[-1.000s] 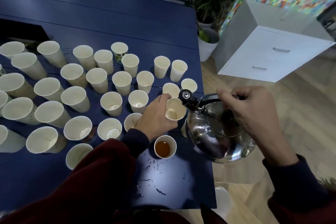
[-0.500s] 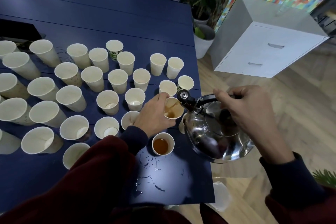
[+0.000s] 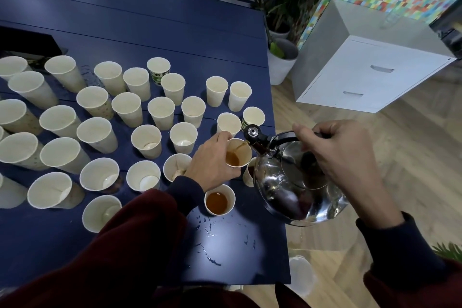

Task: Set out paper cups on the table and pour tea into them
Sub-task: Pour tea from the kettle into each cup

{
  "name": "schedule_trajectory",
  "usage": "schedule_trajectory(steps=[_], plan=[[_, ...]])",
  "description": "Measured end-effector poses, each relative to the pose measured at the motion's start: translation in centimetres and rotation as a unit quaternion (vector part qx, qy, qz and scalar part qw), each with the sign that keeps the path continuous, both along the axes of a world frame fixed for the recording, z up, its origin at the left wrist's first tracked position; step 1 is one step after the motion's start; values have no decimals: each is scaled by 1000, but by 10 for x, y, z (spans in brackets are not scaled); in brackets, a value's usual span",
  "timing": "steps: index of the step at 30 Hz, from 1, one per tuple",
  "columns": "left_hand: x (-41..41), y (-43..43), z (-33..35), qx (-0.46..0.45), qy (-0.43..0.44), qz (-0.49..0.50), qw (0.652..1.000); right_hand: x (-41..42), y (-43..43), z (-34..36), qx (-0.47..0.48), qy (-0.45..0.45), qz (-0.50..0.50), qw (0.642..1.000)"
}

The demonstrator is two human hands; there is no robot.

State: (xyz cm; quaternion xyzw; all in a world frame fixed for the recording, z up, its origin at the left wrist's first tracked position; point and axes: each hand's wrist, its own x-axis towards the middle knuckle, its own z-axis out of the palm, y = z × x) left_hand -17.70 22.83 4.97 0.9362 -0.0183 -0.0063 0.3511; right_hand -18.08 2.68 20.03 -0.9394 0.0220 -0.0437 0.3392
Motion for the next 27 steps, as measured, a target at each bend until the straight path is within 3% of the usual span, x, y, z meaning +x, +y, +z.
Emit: schedule_trajectory(steps=[27], plan=[[14,15,-8,47,-11,-30,998,5,13,-3,-14,9,-7,1000]])
